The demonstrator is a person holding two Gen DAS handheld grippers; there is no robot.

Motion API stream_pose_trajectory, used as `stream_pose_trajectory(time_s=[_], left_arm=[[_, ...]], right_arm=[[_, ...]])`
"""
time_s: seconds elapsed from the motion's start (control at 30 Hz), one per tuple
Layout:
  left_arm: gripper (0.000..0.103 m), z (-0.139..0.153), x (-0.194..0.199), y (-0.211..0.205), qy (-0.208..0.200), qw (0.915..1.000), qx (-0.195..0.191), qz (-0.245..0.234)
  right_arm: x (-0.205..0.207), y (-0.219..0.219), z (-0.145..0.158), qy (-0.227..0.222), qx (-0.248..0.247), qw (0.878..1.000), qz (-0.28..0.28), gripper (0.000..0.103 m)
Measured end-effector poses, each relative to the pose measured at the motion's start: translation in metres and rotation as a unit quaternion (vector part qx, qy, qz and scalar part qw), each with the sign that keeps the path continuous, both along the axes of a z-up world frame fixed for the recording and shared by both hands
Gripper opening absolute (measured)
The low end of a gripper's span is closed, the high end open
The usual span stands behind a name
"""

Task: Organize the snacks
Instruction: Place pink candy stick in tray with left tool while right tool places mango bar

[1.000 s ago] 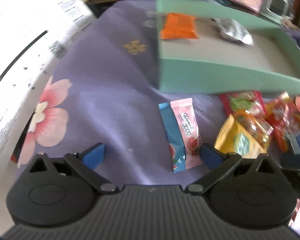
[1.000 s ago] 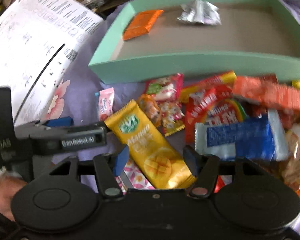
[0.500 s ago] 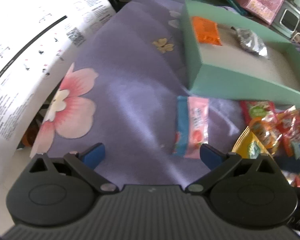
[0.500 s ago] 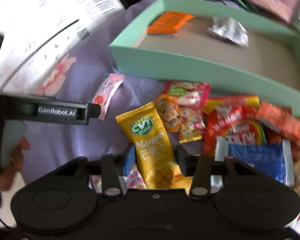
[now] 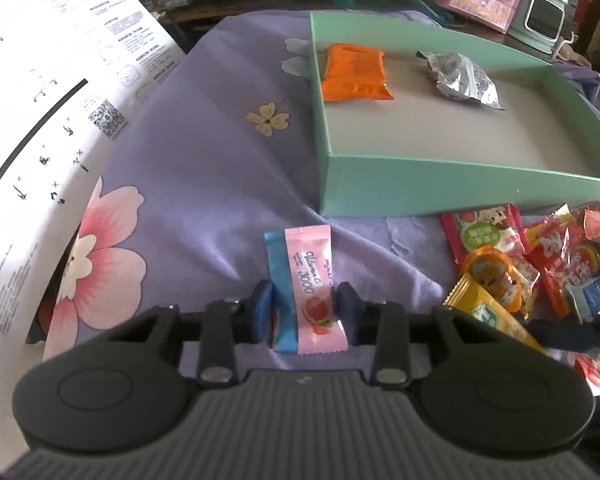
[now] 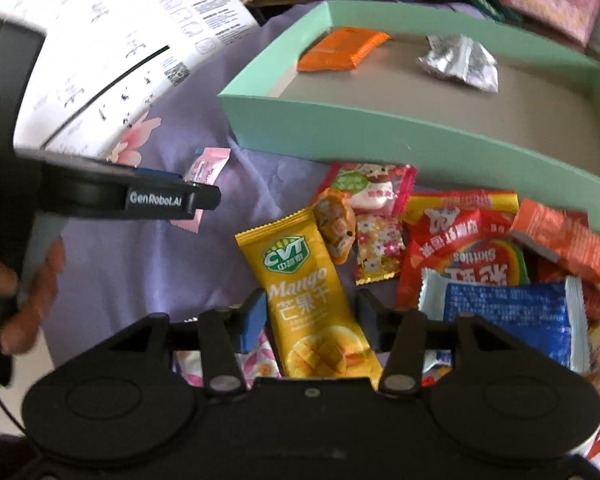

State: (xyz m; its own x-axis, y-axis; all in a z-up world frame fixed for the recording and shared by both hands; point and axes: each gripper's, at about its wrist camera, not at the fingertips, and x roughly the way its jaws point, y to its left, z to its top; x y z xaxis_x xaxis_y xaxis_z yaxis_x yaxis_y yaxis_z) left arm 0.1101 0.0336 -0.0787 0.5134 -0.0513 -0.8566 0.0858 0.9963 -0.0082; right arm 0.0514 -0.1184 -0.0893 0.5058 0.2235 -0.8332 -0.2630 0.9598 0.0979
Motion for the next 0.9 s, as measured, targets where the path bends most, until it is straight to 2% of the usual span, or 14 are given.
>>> stream_pose_trajectory(time_s=[0.1,0.13,0.23,0.47,0.9], left_arm=[[0.036,0.000,0.000,-0.001,0.003,1.0000,0.003,0.005],[0.035,0.000,0.001,-0.003,0.004,1.0000,0.007,0.005],[0.032,0.004,-0.002,-0.004,0.000,0.9999,0.008,0.008],[0.032,0.020,-0.018,0.001,-0.007,0.9999,-0.012,0.010],[0.032,0.071,-0.025,-0.011,-0.052,0.9978,-0.039,-0.018]], right_arm=[[-0.009,0.019,-0.002,-0.030,-0.052,0.998,0.025,0.042],[-0.011,0.021,-0.001,-0.031,-0.053,0.998,0.025,0.038],[-0.006,0.007,0.007,-0.004,0.012,1.000,-0.004,0.034],[-0.006,-0.032,0.025,0.013,0.099,0.993,-0.067,0.034],[-0.003,-0.061,0.071,-0.026,0.139,0.985,-0.098,0.034]])
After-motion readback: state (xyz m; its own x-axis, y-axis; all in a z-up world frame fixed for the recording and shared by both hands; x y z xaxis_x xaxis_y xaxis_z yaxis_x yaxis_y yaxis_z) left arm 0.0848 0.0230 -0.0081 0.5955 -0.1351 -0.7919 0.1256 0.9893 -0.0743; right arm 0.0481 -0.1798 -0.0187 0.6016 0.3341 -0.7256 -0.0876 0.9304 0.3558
